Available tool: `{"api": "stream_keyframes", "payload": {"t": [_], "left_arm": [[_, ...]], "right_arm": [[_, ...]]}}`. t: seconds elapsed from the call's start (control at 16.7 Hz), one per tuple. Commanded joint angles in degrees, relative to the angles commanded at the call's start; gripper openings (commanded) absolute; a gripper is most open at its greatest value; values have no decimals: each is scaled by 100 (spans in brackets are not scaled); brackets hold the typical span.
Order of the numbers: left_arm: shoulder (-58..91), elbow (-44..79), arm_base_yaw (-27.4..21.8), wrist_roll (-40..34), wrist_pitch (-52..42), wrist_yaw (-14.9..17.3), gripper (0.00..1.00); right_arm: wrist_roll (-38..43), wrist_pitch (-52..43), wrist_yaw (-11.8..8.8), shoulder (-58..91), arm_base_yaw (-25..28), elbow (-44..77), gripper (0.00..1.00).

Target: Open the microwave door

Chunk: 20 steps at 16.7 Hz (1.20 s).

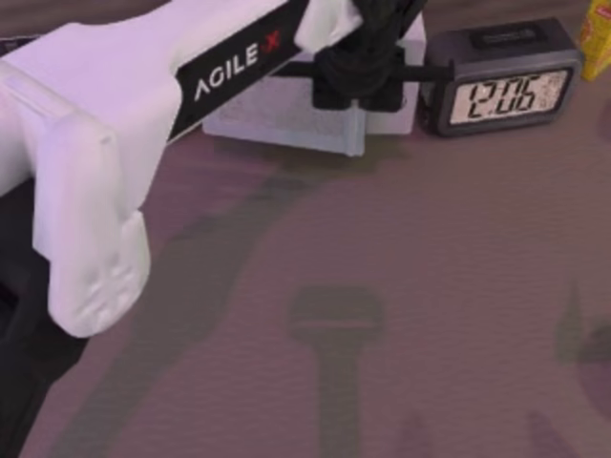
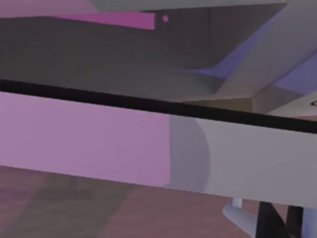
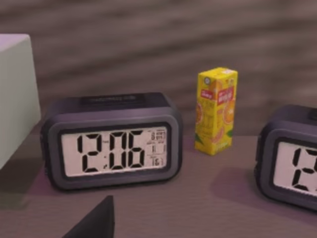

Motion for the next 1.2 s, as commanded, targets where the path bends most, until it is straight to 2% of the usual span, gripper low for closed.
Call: {"api": "stream_keyframes", "payload": {"t": [0.48,0.9,1.2], "left_arm": [[7,-21,-44,-4,25,26,0],[-695,-1223,36,521,658,235,0],[-738,-1291,40,554,699,258,0]], "right_arm": [[0,0,0,0,0,0,100],[0,0,0,0,0,0,100],[0,0,0,0,0,0,100]]}}
